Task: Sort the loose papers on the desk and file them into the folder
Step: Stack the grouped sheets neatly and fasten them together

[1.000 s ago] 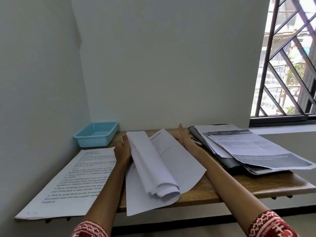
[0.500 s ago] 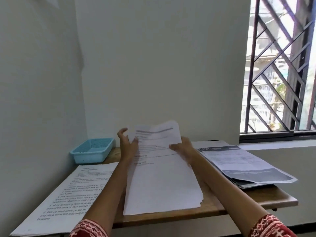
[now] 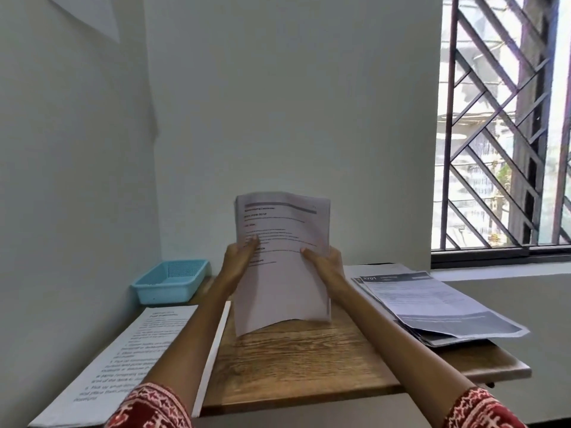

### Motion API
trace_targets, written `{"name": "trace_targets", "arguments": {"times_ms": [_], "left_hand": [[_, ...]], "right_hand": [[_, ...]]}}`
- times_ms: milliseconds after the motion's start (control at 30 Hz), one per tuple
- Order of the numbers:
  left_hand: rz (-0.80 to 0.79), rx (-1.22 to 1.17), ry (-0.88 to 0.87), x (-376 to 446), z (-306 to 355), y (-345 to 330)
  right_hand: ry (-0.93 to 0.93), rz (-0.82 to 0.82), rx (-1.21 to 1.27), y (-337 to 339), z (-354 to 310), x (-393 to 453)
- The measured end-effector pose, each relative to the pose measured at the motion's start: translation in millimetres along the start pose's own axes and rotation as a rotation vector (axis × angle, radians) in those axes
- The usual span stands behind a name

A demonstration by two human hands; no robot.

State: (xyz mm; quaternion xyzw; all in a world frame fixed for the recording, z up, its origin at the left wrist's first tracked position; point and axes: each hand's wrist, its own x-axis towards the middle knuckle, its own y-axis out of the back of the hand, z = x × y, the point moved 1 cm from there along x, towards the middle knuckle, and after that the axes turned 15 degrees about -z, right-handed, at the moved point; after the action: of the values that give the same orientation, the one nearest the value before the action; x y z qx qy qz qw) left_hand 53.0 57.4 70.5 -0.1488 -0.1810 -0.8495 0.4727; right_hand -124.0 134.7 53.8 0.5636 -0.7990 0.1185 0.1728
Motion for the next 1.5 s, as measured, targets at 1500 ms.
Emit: {"name": "trace_targets", "arguments": {"times_ms": [1500], "left_hand": [[0.065, -0.141, 0.371, -25, -53, 71]], "right_hand": [[-0.031, -0.25, -0.194, 33, 32, 17]]}}
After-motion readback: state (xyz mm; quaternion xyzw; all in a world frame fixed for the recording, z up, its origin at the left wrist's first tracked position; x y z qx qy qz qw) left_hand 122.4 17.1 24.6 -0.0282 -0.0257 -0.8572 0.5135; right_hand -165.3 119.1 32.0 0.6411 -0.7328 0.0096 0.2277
